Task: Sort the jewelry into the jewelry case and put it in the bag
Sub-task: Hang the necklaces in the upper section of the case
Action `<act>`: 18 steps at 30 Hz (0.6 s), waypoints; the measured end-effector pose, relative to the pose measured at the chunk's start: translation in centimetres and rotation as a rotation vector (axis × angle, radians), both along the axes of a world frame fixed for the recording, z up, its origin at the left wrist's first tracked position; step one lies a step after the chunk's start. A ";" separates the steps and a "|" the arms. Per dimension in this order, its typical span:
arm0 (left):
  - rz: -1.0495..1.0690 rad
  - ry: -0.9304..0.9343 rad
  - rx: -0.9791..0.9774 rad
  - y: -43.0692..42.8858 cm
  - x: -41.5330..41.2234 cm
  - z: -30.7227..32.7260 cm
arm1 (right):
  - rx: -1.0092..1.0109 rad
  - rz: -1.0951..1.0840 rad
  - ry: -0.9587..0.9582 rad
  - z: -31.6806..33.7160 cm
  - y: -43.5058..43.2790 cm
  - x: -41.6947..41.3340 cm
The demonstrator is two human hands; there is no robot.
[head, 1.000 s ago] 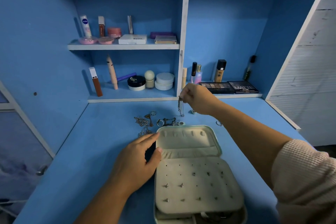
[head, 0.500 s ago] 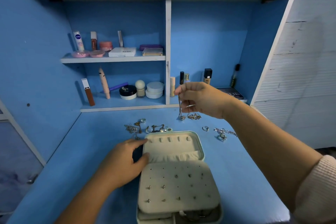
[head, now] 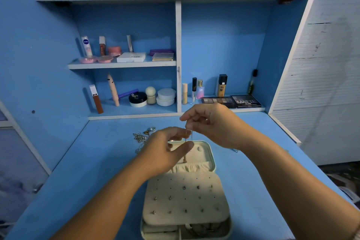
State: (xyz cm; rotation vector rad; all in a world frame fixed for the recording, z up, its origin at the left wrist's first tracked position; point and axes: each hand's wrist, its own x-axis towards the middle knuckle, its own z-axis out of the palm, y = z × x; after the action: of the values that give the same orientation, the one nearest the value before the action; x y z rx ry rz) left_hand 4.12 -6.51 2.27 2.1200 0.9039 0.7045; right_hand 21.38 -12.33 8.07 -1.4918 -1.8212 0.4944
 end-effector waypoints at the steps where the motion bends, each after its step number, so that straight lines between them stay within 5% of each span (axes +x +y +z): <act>1: -0.012 -0.013 -0.021 -0.1 0.4 0.0 | 0.026 -0.020 -0.004 0.0 -0.2 -0.1; 8: -0.009 -0.181 -0.175 0.3 0.7 -0.8 | 0.207 -0.219 0.006 0.5 -1.1 1.6; 18: 0.149 -0.218 -0.134 1.9 -0.3 -0.6 | 0.031 -0.348 -0.134 -4.1 -0.8 3.7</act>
State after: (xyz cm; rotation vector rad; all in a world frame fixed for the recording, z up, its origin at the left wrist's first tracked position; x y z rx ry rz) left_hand 3.86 -4.58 1.67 1.8315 0.9674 0.9054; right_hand 25.04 -13.12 3.95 -1.8089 -1.6094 0.1993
